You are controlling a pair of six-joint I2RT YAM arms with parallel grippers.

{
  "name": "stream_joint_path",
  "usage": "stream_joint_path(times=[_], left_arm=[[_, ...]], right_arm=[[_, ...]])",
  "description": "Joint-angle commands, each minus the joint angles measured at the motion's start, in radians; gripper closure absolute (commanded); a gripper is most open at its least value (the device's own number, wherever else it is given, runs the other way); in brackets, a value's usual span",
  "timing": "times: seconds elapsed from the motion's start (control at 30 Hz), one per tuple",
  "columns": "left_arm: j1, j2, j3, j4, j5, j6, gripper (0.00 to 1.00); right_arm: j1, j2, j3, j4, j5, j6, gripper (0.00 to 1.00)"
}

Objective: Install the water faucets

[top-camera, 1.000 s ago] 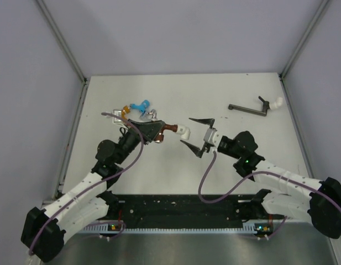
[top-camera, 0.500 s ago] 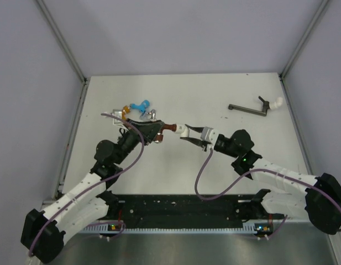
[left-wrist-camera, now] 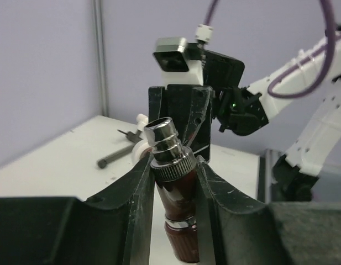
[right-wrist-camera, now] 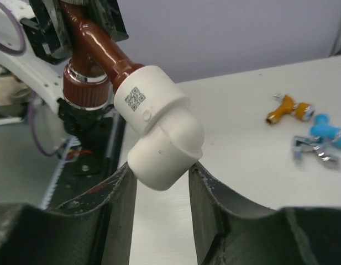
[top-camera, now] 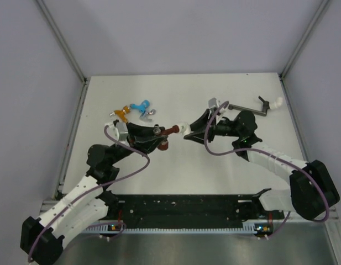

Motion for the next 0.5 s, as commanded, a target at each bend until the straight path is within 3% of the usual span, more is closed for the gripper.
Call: stream_joint_path(times=[0.0,0.13,0.2,0.33,0.47], left_arm=[[-0.013,-0.009,0.011,0.01,0.251,0.118,1.0],[-0.013,-0.014,-0.005,0.026,0.042,0.042,1.0],[-0.013,-0.012,0.001,-0.008,-0.089,-0.008,1.0],[-0.013,0.024,-0.002,0.015,-0.208,-0.134,1.0],[-0.014,0.076,0.001,0.099,-0.156,-0.217,1.0]], right_arm=[[-0.046,0.014,0.099,0.12,-0.14,0.361,0.69],[-0.046,-0.055,0.101,-0.092,-0.077,0.125,0.38],[-0.045,-0.102,0.08,-0.151,-0.025,0.013,0.28],[-0.031,-0.182,-0.017,-0.126,0.082,-0.136,0.17],[0.007,-0.191,-0.042,-0.135,0.09,-0.248,0.11]])
